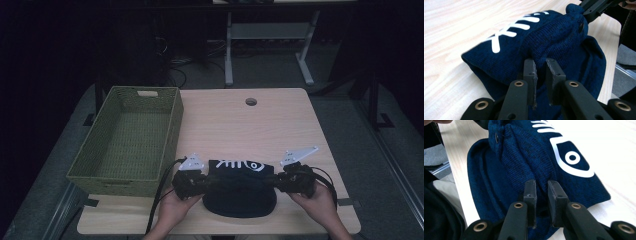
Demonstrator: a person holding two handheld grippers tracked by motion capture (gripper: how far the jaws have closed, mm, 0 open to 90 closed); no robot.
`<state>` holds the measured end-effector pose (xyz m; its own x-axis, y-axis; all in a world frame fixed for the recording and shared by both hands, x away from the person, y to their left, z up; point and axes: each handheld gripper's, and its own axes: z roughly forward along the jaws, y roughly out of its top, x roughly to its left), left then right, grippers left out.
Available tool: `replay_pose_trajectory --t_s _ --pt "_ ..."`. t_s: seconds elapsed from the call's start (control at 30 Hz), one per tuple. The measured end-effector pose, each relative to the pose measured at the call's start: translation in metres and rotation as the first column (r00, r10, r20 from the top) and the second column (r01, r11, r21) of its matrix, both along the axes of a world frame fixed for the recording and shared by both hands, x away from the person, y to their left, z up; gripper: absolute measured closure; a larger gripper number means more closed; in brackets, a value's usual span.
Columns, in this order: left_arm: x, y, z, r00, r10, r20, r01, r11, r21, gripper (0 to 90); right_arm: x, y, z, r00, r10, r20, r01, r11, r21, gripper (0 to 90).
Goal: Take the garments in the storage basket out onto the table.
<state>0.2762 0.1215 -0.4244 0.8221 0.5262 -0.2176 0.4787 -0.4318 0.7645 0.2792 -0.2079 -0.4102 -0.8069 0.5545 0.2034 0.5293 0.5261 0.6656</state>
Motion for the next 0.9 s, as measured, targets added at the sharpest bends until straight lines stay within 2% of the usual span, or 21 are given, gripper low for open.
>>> replay_pose_trajectory --t_s 0.2,0.3,0.4,0.63,0.77,0.9 --pt "-0.001 0.001 -0.005 0.9998 -0.005 -0.021 0.004 1.0 -0.003 79.6 0.0 -0.001 -0.003 0.9997 0.005 -0.022 -0.005 1.0 0.004 75.9" --pt "0.0 0.001 -0.005 0.9997 -0.006 -0.026 0.006 1.0 -0.004 79.7 0.003 -0.004 -0.002 0.999 0.002 -0.044 -0.001 1.0 0.022 66.9" --pt "0.0 0.001 -0.004 0.9997 -0.006 -0.023 0.006 1.0 -0.001 79.7 0.004 -0.007 0.004 0.9995 -0.008 -0.03 0.009 0.999 0.042 62.8" --pt "-0.001 0.001 -0.003 0.9995 -0.019 -0.025 0.02 0.9997 0.012 79.7 0.015 -0.007 0.024 0.9997 -0.023 -0.008 0.024 0.996 0.086 64.1" --pt "-0.001 0.001 -0.003 0.9994 -0.025 -0.024 0.025 0.9996 0.014 79.7 0.028 0.001 0.03 0.999 -0.039 -0.023 0.041 0.996 0.083 67.1" --pt "-0.003 0.001 -0.004 0.9992 -0.028 -0.03 0.028 0.9995 0.012 79.6 0.043 0.01 0.026 0.996 -0.065 -0.062 0.068 0.996 0.062 71.0"
